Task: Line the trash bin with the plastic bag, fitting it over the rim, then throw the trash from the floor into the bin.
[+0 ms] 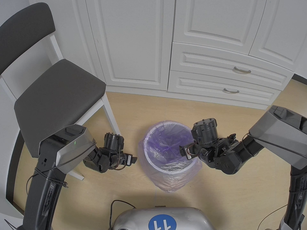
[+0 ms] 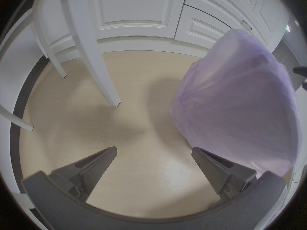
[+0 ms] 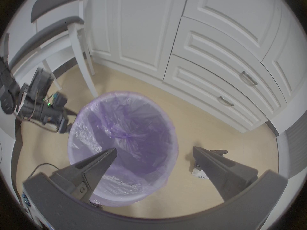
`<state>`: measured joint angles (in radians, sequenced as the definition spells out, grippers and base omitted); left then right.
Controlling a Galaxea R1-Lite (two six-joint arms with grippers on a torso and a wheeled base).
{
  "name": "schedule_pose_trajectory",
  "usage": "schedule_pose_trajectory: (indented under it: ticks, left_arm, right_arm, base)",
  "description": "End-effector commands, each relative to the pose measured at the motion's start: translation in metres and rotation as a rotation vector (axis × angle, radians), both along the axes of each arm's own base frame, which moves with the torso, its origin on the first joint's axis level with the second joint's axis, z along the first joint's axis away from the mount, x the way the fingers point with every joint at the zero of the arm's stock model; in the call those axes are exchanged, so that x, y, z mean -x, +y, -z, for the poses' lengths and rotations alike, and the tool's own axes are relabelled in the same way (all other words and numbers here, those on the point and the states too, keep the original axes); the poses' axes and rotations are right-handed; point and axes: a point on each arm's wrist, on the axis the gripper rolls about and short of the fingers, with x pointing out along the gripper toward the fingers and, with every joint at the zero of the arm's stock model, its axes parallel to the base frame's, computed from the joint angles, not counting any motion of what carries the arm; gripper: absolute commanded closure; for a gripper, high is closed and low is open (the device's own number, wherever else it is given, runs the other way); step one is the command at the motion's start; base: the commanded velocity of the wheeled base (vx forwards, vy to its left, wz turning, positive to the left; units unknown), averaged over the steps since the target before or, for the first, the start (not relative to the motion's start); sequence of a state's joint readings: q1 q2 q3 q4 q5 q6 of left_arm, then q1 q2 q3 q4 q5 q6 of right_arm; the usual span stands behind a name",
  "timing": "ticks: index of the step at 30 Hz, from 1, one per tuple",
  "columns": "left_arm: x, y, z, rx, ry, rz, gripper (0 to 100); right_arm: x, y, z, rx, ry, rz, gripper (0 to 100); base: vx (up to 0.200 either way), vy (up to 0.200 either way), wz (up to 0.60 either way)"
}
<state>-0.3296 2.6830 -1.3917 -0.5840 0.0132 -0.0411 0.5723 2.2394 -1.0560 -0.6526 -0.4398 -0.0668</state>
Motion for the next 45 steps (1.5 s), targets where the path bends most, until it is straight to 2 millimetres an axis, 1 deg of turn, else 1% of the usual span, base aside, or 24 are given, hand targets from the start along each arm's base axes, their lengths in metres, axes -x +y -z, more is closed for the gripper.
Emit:
schedule_pose_trajectory:
  ticks: [1, 2, 6, 8, 9, 12, 13, 14, 15, 16, 17, 20, 23, 24, 26, 29, 33, 34, 37, 38, 39, 40, 42, 45]
  left_arm:
    - [0.057, 0.02, -0.052, 0.017, -0.076, -0.019, 0]
    - [0.063, 0.02, -0.058, 0.022, -0.095, -0.021, 0]
    - [0.081, 0.022, -0.066, 0.021, -0.133, -0.029, 0]
    - [0.093, 0.02, -0.071, 0.017, -0.152, -0.028, 0]
    - [0.094, 0.019, -0.071, 0.019, -0.157, -0.025, 0]
    - [0.11, 0.021, -0.071, 0.021, -0.188, -0.013, 0]
    - [0.111, 0.021, -0.071, 0.022, -0.194, -0.013, 0]
    - [0.114, 0.022, -0.074, 0.031, -0.222, -0.01, 0]
    - [0.115, 0.022, -0.074, 0.031, -0.227, -0.009, 0]
    - [0.118, 0.023, -0.077, 0.04, -0.248, -0.009, 0]
    - [0.118, 0.023, -0.078, 0.042, -0.251, -0.009, 0]
    - [0.122, 0.024, -0.081, 0.046, -0.254, -0.009, 0]
    - [0.122, 0.024, -0.08, 0.047, -0.254, -0.01, 0]
    - [0.121, 0.024, -0.079, 0.051, -0.259, -0.011, 0]
    - [0.12, 0.024, -0.077, 0.052, -0.265, -0.01, 0]
    - [0.119, 0.023, -0.076, 0.053, -0.271, -0.01, 0]
    - [0.119, 0.023, -0.076, 0.054, -0.272, -0.006, 0]
    - [0.119, 0.023, -0.076, 0.055, -0.274, -0.005, 0]
    - [0.119, 0.023, -0.073, 0.054, -0.269, -0.005, 0]
    - [0.119, 0.023, -0.073, 0.058, -0.281, -0.005, 0]
    - [0.119, 0.023, -0.073, 0.062, -0.294, -0.003, 0]
    - [0.119, 0.023, -0.072, 0.064, -0.295, -0.004, 0]
    - [0.12, 0.023, -0.068, 0.066, -0.304, -0.003, 0]
    - [0.12, 0.023, -0.068, 0.068, -0.307, -0.004, 0]
  right_arm:
    - [-0.011, -0.035, -0.026, -0.075, -0.067, 0.009, 0]
    - [-0.013, -0.039, -0.026, -0.079, -0.049, 0.003, 0]
    - [-0.021, -0.053, -0.031, -0.092, -0.04, 0.021, 0]
    - [-0.03, -0.065, -0.032, -0.098, -0.048, 0.049, 0]
    - [-0.032, -0.066, -0.032, -0.1, -0.051, 0.052, 0]
    - [-0.049, -0.086, -0.029, -0.111, -0.043, 0.085, 0]
    - [-0.05, -0.088, -0.03, -0.113, -0.044, 0.087, 0]
    - [-0.054, -0.098, -0.03, -0.12, -0.035, 0.093, 0]
    - [-0.055, -0.099, -0.03, -0.12, -0.032, 0.095, 0]
    - [-0.057, -0.11, -0.027, -0.123, 0.001, 0.095, 0]
    - [-0.058, -0.112, -0.026, -0.124, 0.01, 0.094, 0]
    - [-0.067, -0.122, -0.01, -0.12, 0.08, 0.095, 0]
    - [-0.083, -0.129, 0.012, -0.109, 0.118, 0.122, 0]
    - [-0.094, -0.136, 0.025, -0.107, 0.132, 0.141, 0]
    - [-0.109, -0.143, 0.047, -0.104, 0.166, 0.162, 0]
    - [-0.121, -0.149, 0.068, -0.137, 0.217, 0.152, 0]
    - [-0.126, -0.149, 0.076, -0.218, 0.259, 0.122, 0]
    - [-0.132, -0.148, 0.081, -0.248, 0.28, 0.109, 0]
    - [-0.143, -0.156, 0.093, -0.256, 0.301, 0.124, 0]
    - [-0.148, -0.157, 0.101, -0.256, 0.325, 0.133, 0]
    - [-0.151, -0.157, 0.109, -0.257, 0.348, 0.132, 0]
    - [-0.152, -0.157, 0.11, -0.257, 0.35, 0.131, 0]
    - [-0.16, -0.156, 0.121, -0.262, 0.37, 0.126, 0]
    - [-0.163, -0.15, 0.123, -0.266, 0.385, 0.105, 0]
  base:
    - [0.0, 0.0, 0.0]
    - [0.0, 0.0, 0.0]
    - [0.0, 0.0, 0.0]
    - [0.0, 0.0, 0.0]
    - [0.0, 0.0, 0.0]
    - [0.0, 0.0, 0.0]
    - [0.0, 0.0, 0.0]
    - [0.0, 0.0, 0.0]
    - [0.0, 0.0, 0.0]
    - [0.0, 0.0, 0.0]
    - [0.0, 0.0, 0.0]
    - [0.0, 0.0, 0.0]
    - [0.0, 0.0, 0.0]
    - [0.0, 0.0, 0.0]
    - [0.0, 0.0, 0.0]
    - [0.0, 0.0, 0.0]
    - [0.0, 0.0, 0.0]
    - [0.0, 0.0, 0.0]
    - [0.0, 0.0, 0.0]
    - [0.0, 0.0, 0.0]
    - [0.0, 0.0, 0.0]
    - [0.0, 0.0, 0.0]
    - [0.0, 0.0, 0.0]
    - [0.0, 0.0, 0.0]
